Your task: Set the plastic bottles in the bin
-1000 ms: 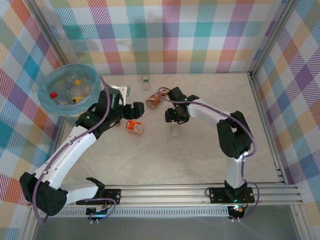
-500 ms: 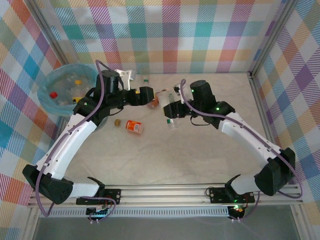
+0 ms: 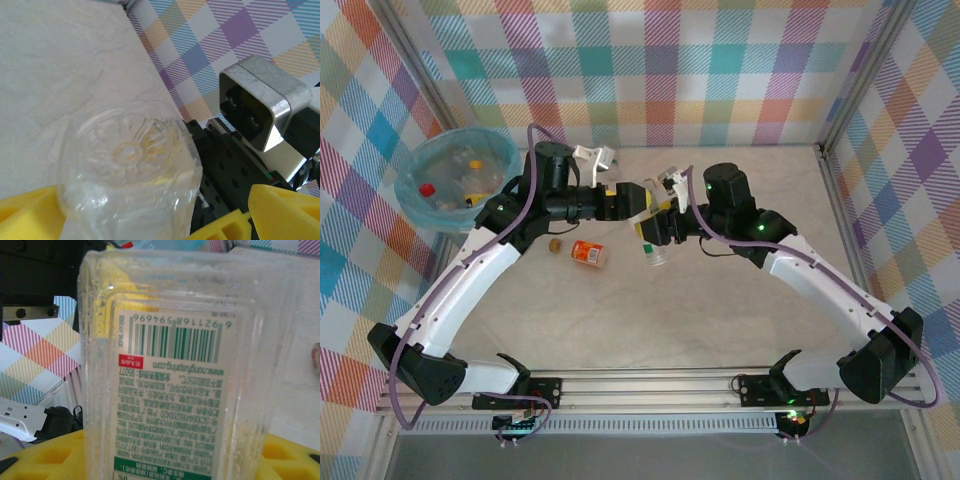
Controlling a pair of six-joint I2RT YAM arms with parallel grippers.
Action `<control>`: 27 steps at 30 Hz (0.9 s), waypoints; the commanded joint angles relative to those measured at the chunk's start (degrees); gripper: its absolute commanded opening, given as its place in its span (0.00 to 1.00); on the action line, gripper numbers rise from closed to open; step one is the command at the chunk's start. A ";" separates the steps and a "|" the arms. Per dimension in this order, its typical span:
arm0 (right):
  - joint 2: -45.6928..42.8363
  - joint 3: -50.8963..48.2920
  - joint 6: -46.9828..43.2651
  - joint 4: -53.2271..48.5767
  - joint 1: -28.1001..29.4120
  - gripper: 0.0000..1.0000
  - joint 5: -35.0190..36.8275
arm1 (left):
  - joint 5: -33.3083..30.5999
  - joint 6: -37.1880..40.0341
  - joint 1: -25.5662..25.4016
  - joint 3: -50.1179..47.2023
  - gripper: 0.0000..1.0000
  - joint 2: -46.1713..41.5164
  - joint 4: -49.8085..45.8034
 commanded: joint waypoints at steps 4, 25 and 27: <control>-2.80 -0.11 -2.63 2.53 1.85 0.53 -1.30 | -1.85 -0.39 -0.69 1.80 0.89 -0.40 -1.22; -2.14 3.64 -2.88 0.53 4.77 0.70 6.28 | -7.41 -4.01 -0.86 3.27 0.48 -4.89 -1.31; -2.10 4.85 -2.18 0.34 5.12 0.74 7.13 | -10.76 -4.01 -0.78 3.77 0.47 -6.38 -1.68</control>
